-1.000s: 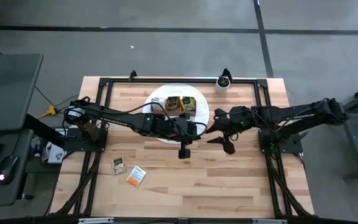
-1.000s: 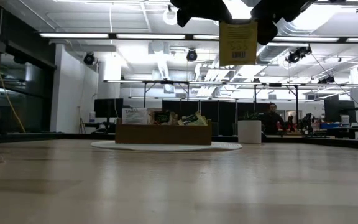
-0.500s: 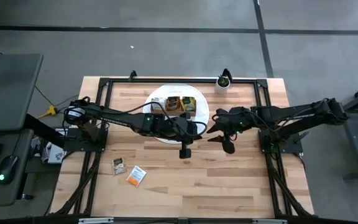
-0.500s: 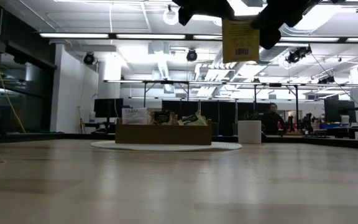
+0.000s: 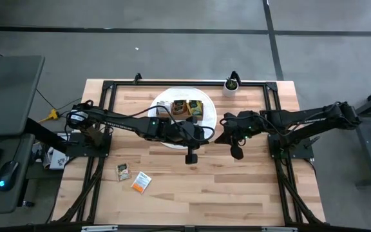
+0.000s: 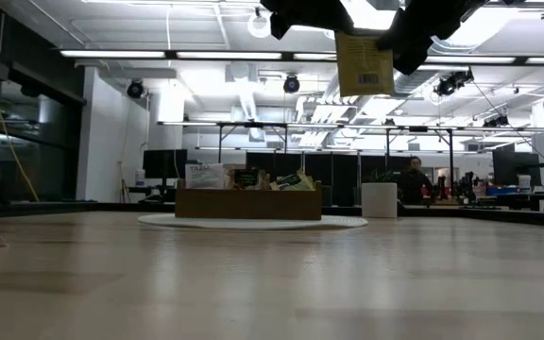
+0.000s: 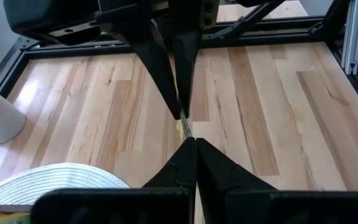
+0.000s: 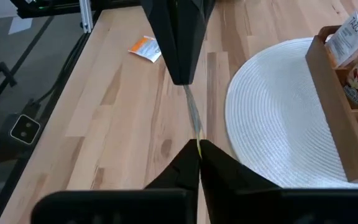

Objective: Pick & Place Tea
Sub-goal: Put the green tea bag into the right section of the wooden organizer

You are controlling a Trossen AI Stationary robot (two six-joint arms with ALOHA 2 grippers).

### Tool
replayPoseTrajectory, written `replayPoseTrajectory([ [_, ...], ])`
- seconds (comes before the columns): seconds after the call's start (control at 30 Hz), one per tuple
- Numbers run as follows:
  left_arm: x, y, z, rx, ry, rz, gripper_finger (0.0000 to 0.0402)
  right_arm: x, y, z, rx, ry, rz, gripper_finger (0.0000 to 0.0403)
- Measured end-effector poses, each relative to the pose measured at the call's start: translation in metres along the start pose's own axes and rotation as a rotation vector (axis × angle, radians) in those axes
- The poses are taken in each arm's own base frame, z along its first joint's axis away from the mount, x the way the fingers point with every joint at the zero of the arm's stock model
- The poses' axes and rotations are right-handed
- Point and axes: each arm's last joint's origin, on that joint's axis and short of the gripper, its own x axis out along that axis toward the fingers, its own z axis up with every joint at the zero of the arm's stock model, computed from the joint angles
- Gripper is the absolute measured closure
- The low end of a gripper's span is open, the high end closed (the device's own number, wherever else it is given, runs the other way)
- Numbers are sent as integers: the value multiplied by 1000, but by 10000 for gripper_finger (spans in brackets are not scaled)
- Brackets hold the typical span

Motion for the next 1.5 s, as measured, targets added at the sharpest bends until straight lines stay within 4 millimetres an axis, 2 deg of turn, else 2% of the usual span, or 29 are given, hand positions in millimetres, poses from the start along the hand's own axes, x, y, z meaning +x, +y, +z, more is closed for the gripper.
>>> replayPoseTrajectory([
  [0.3, 0, 1, 0, 43, 5, 53, 400, 0, 0, 1, 10, -6, -10, 401],
  [0.4, 0, 2, -1, 80, 9, 68, 388, 0, 0, 1, 13, -8, -11, 402],
  [0.57, -1, 3, -3, 84, 39, 111, 334, 0, -1, 1, 21, -11, -27, 402],
  [0.63, -8, 5, -5, 78, 73, 133, 308, 0, -1, 1, 21, -12, -37, 402],
  [0.73, -10, 13, -6, 69, 98, 166, 271, 0, -4, 1, 28, -10, -51, 402],
  [0.83, -24, 22, -10, 80, 168, 185, 241, 1, -10, 1, 42, -8, -73, 402],
  [0.9, -32, 29, -7, 72, 176, 204, 229, 1, -17, 3, 40, -27, -91, 403],
  [1.0, -51, 33, -17, 102, 301, 213, 220, 1, -30, 8, 47, -71, -130, 403],
  [1.07, -54, 37, -13, 94, 281, 235, 219, 2, -41, 11, 49, -98, -145, 403],
  [1.17, -67, 40, -20, 124, 357, 269, 219, 7, -62, 14, 69, -134, -152, 403],
  [1.27, -71, 41, -18, 153, 363, 297, 219, 19, -84, 13, 97, -139, -154, 403],
  [1.5, -65, 50, -36, 236, 467, 218, 218, 49, -129, 3, 183, -148, -175, 403],
])
